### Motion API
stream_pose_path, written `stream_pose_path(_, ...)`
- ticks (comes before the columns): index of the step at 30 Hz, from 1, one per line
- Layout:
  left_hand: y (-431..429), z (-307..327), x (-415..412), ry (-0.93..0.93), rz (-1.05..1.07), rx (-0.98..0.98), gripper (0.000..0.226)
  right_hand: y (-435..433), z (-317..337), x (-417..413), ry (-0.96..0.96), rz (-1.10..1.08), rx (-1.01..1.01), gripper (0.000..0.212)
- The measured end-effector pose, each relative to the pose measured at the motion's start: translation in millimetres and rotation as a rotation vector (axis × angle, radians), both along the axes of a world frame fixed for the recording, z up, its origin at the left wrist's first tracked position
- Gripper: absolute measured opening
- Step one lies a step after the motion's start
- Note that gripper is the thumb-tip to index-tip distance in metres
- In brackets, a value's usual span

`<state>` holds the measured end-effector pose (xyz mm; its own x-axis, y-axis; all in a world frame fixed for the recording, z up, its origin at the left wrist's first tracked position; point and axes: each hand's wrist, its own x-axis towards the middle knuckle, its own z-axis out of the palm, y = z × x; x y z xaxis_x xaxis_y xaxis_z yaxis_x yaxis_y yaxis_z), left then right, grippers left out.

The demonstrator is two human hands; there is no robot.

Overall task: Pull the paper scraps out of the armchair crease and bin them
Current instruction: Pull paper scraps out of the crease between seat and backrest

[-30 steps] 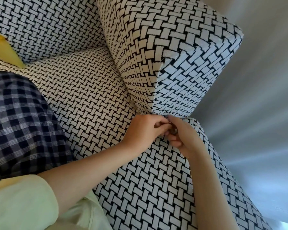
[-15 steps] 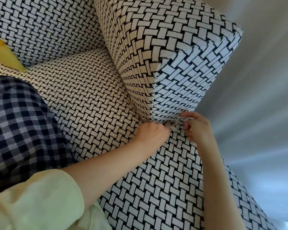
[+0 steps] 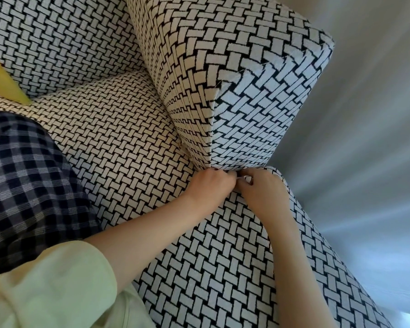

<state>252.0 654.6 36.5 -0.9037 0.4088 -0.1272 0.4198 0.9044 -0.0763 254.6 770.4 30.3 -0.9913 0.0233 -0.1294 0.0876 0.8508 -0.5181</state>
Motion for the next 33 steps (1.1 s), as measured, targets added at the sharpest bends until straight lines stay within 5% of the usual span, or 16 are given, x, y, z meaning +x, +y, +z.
stream_pose_path(12, -39.4, -11.4, 16.2, 0.169, -0.119, 0.309, 0.005, 3.7, 1.5, 0.4, -0.014, 0.081, -0.066, 0.022)
stream_pose_path(15, -37.3, -3.0, 16.1, 0.223, -0.063, 0.467, 0.034, 8.8, 8.6, 3.2, -0.059, 0.330, -0.059, 0.030)
stream_pose_path(17, -33.0, 3.4, 16.7, 0.191, -0.017, 0.604, 0.034, 13.8, 12.8, 2.8, -0.128, 0.425, -0.101, 0.036)
stream_pose_path(20, -27.8, 10.0, 19.1, 0.068, 0.127, 0.753, 0.020, 16.8, 17.3, -1.7, -0.151, 0.153, -0.447, 0.016)
stream_pose_path(23, -20.9, 15.3, 21.6, -0.002, 0.271, 0.924, 0.019, 14.0, 22.0, -5.0, -0.241, -0.198, -0.870, 0.028)
stream_pose_path(26, -12.7, 22.8, 20.5, -0.014, 0.309, 1.035, 0.016, 5.8, 24.4, -2.3, -0.408, -0.219, -1.043, 0.039)
stream_pose_path(30, -4.4, 29.1, 12.2, -0.030, 0.226, 0.925, 0.018, -9.7, 22.4, 0.3, -0.561, -0.284, -1.479, 0.036)
stream_pose_path(33, -1.8, 34.5, 7.3, -0.052, 0.171, 0.770, 0.030, -4.0, 19.4, -2.6, -0.484, -0.363, -1.566, 0.029)
